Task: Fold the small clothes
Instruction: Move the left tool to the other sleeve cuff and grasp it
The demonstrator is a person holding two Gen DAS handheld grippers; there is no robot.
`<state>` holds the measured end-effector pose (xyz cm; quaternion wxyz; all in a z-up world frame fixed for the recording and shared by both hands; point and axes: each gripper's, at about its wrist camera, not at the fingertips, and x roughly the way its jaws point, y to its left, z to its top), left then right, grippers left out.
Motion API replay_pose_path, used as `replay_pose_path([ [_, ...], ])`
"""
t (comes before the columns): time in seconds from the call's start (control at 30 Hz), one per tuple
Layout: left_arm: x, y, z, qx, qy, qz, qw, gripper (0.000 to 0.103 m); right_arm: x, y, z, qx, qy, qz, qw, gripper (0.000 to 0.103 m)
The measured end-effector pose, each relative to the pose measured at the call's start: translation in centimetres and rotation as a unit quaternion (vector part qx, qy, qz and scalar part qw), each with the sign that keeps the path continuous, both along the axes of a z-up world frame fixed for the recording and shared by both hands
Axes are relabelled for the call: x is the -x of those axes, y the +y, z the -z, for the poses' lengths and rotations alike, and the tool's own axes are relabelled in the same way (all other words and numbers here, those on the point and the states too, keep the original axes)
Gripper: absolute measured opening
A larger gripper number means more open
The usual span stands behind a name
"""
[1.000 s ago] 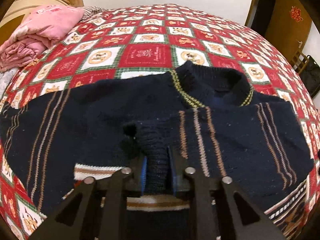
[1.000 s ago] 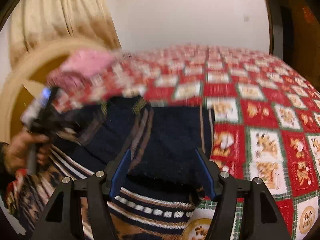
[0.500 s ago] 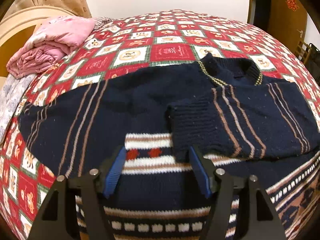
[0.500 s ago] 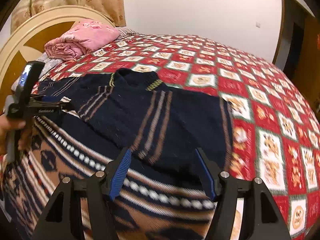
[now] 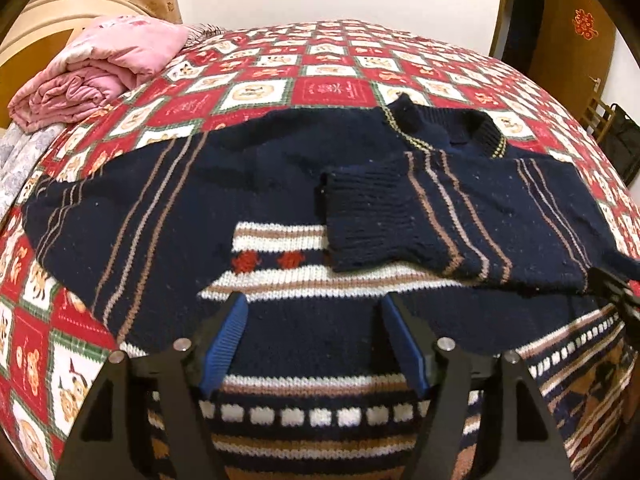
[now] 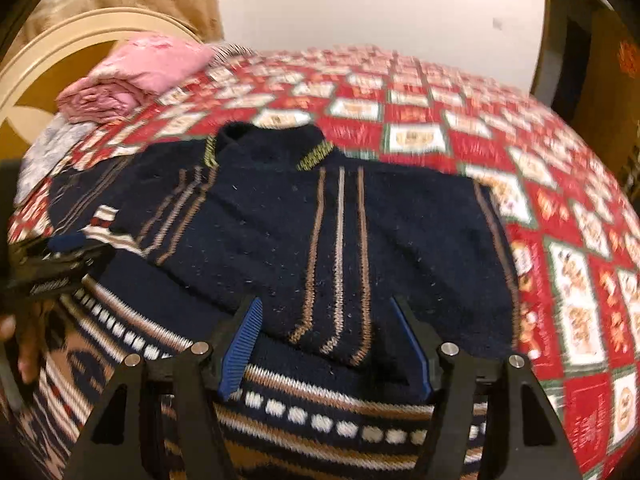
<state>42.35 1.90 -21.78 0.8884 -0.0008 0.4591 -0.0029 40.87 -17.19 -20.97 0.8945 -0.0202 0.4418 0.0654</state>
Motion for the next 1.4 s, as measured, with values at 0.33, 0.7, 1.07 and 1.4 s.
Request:
replay_pose_path([
  [0.33,4.6,1.3,-0.3,0.007,-0.017,0.033,0.9993,0.073,2.3,1.2,1.1,0.067,-0.021,0.010,0.997,0.067],
  [0.7,6.5,3.3,-0.4,0.012,-0.019,0.036,0.9991,0.074,2.1,6.7,1.2,0.067,-0.033,-0.012,0.997,0.067],
  [1.07,5.2,18.2,-2.0,0.031,-0.048,-0.101,0.9932,0.074,2.8,6.9,1.6,0.067,-0.047,-0.012,0.997,0.069],
  [1.4,-0.7,36.4,-2.3,0.043,-0.059,-0.293,0.9533,0.074,3.0,6.8,1.6,0.062,-0.050,-0.011,0.997,0.069],
])
